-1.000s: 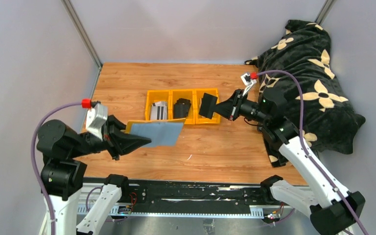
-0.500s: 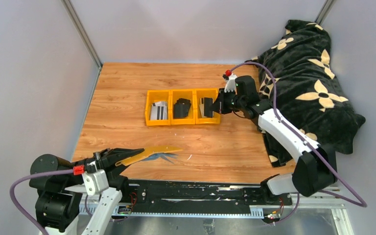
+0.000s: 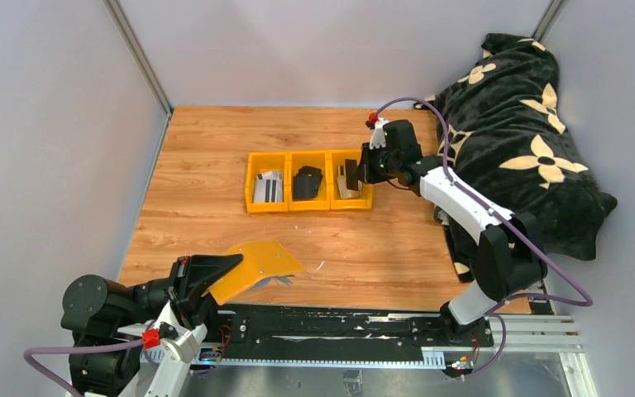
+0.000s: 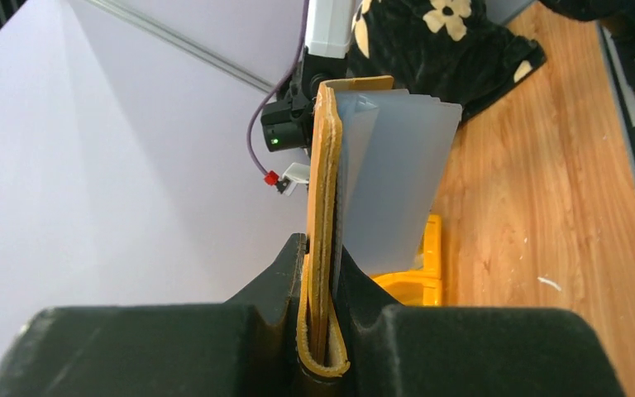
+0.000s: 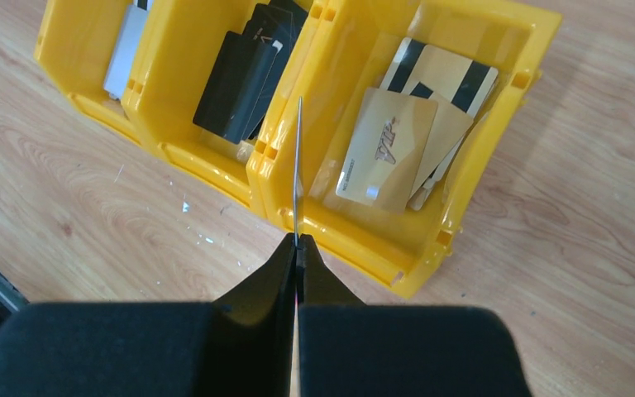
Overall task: Take the credit cards out of the card holder
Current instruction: Place the credit card in the storage box, then close the card holder, then place the card holder at the center of the board, then reset both arms
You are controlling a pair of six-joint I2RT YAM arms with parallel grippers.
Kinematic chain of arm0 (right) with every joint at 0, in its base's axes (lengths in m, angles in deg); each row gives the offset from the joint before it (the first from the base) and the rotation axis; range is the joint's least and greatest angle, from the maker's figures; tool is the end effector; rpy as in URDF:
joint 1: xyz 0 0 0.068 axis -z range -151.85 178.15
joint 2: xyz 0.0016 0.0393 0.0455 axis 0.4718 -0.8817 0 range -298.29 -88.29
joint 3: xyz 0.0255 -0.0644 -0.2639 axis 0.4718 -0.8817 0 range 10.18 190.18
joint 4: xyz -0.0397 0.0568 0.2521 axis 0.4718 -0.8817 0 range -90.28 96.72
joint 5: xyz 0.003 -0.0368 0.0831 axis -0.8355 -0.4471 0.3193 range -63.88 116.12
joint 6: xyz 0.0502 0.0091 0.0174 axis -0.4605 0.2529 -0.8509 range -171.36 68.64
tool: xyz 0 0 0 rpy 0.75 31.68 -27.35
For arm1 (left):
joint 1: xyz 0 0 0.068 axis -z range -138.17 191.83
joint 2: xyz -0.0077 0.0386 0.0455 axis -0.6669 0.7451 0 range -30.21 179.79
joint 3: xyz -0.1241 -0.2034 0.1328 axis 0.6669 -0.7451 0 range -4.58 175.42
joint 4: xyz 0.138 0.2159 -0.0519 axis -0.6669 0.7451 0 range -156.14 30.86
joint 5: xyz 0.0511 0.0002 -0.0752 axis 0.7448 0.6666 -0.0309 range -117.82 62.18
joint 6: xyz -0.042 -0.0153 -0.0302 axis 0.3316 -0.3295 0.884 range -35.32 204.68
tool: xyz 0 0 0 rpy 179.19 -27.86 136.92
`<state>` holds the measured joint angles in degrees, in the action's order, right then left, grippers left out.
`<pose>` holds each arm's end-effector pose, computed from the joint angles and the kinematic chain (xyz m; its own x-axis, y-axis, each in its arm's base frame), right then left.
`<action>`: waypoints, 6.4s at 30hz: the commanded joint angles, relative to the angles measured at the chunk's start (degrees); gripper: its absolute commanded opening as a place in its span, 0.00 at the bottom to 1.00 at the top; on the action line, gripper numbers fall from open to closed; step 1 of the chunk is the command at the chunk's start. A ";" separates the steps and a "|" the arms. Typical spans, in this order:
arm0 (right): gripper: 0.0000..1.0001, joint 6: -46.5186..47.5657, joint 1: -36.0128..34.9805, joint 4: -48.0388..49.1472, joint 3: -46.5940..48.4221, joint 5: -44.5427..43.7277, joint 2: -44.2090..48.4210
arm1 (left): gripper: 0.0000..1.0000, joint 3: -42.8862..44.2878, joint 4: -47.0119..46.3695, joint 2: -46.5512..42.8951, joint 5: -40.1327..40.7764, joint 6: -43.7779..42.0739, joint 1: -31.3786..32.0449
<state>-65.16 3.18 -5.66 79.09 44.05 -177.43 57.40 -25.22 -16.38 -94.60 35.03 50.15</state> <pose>0.3195 0.1609 0.2909 -0.6264 -0.0413 -0.7784 -0.5017 0.7856 0.3621 -0.0346 -0.0280 0.4101 0.8115 0.1850 -0.5543 0.5262 0.1810 0.8309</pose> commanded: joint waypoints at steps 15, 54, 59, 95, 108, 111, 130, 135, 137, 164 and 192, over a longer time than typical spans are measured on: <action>0.00 -2.04 -1.91 2.26 8.84 4.50 -5.92 | 0.00 -1.73 0.10 -1.23 -1.57 -6.86 -0.23; 0.60 2.85 -22.93 8.39 6.63 0.90 12.29 | 0.00 -2.64 0.08 -1.88 -4.67 -12.68 -0.32; 0.61 12.22 -36.04 17.81 -5.89 -1.05 25.23 | 0.00 -3.48 0.04 -1.01 -4.65 -10.10 -0.32; 0.47 40.88 -67.49 19.10 4.92 -12.92 21.12 | 0.00 -2.93 -0.22 3.84 -8.71 15.45 -0.32; 0.00 36.40 -65.31 20.53 1.22 -25.33 24.49 | 0.78 -6.48 0.93 1.83 0.12 12.54 -0.32; 0.00 30.80 -60.46 18.23 -1.73 -27.22 26.85 | 1.00 -5.43 6.40 5.29 7.59 9.58 -0.34; 0.00 -11.93 -29.48 14.29 -19.17 3.87 14.80 | 1.00 -3.13 8.20 34.13 49.83 29.50 -1.34; 0.41 -15.83 -26.90 11.62 -19.59 5.33 9.82 | 1.00 -6.35 4.73 33.13 50.33 29.71 -2.84; 0.56 -14.22 -26.54 6.77 -18.96 -0.68 11.21 | 1.00 -7.81 3.18 32.69 49.47 30.05 -4.49; 0.89 5.08 -2.96 7.70 -39.73 -66.61 49.70 | 1.00 -38.48 -51.53 40.60 44.65 46.72 -20.36; 0.90 4.36 22.89 54.46 -53.93 -54.43 18.12 | 1.00 -55.52 -114.22 66.50 64.95 51.61 -11.58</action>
<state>-60.09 23.27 43.13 27.11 -16.29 -156.53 3.96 -128.34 46.50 -37.49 87.00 37.45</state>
